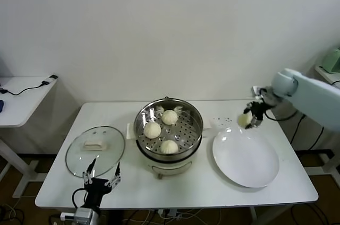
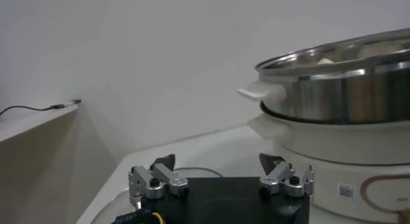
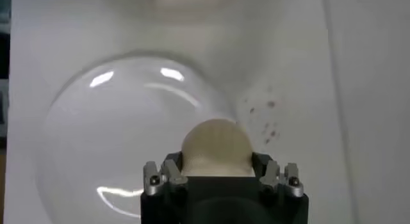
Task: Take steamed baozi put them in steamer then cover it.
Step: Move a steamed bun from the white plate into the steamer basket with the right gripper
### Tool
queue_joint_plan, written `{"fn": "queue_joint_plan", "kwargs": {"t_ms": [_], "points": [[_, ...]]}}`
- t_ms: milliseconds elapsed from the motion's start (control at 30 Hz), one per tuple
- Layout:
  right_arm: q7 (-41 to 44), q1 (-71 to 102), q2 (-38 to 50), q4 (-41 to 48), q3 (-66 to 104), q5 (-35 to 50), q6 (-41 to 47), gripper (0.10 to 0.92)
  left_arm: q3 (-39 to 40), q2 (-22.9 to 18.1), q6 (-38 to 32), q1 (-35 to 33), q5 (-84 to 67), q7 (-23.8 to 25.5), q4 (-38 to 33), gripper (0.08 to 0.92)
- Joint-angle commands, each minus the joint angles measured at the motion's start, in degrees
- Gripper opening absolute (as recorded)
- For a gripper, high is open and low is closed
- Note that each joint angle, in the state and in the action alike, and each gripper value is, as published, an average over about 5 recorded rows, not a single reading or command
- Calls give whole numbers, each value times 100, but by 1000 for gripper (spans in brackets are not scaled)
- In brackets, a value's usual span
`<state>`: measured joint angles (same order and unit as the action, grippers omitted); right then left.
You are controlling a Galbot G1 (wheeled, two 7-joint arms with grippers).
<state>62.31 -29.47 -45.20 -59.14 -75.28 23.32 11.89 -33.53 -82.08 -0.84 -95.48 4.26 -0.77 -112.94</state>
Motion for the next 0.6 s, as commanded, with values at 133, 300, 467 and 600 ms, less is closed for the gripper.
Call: {"fn": "queue_joint_plan", "kwargs": {"t_ms": [133,300,467,600], "points": [[-363,-2467,-1808,-235,-2524,3295,422,687,165,-41,47,131,-116,61,-17,823],[-637,-2083,-2388,-266,-2312,3401,593,685,234,-4,-1,127,-55,95,-41,823],[-819,-1828,-2781,-283,-2323,3461,681,684,231,65,-21,128,-78,105,-40,823],[-883,-1687,-2911,-339,-2449,3450,702,686,215,92,-33,107,-111,101,-34,823]]}}
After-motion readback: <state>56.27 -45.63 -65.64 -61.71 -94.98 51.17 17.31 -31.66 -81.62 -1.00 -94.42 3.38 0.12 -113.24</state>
